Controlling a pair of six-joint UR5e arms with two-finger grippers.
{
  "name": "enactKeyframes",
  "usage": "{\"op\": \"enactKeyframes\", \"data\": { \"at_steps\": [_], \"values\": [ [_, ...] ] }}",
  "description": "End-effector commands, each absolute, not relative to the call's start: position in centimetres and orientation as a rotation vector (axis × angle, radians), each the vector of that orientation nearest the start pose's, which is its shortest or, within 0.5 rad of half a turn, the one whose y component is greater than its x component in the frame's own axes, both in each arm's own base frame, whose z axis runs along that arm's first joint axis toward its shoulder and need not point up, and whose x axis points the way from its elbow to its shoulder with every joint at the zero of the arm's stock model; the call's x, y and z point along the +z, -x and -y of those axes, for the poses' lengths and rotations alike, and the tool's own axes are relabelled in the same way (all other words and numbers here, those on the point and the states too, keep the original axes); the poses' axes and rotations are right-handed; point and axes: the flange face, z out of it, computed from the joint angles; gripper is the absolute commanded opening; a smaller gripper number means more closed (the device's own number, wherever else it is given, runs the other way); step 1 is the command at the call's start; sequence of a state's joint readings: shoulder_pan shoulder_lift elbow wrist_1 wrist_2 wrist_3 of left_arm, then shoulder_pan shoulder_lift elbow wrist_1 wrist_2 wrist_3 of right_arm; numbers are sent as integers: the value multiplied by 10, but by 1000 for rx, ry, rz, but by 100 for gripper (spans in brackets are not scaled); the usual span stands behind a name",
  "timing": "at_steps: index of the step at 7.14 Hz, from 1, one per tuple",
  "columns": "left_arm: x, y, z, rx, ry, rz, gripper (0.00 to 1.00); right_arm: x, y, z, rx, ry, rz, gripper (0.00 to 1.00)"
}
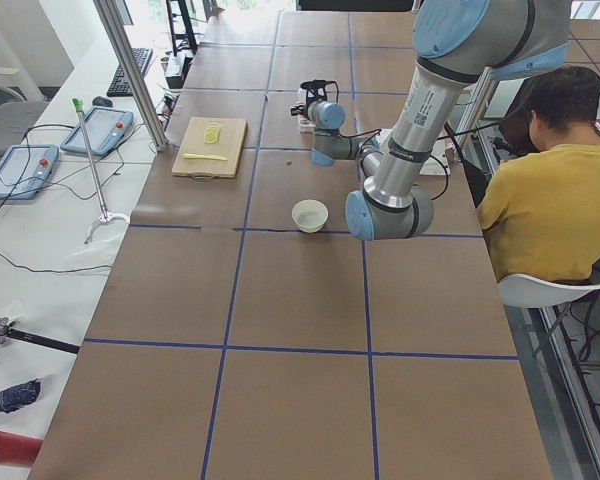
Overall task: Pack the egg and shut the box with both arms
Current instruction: 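Lift the egg with the left gripper and carry it toward the egg box, then lower the egg into the empty cup of the egg box and release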
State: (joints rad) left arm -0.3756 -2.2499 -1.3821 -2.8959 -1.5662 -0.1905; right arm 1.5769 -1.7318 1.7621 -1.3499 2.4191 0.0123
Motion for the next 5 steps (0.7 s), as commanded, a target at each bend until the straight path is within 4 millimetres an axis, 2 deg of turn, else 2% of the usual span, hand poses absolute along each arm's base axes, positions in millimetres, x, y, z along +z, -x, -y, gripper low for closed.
{"op": "enactKeyframes", "data": {
  "at_steps": [1, 2, 4, 5],
  "values": [
    [164, -643, 364, 695, -1427, -1182, 14, 611, -61, 437, -88, -231, 844, 100],
    [169, -652, 353, 695, -1417, -1178, 21, 612, -61, 437, -87, -228, 845, 100],
    [174, -663, 343, 692, -1405, -1169, 21, 611, -61, 440, -88, -231, 844, 100],
    [174, -663, 343, 692, -1404, -1169, 33, 612, -61, 440, -88, -229, 844, 100]
  ]
}}
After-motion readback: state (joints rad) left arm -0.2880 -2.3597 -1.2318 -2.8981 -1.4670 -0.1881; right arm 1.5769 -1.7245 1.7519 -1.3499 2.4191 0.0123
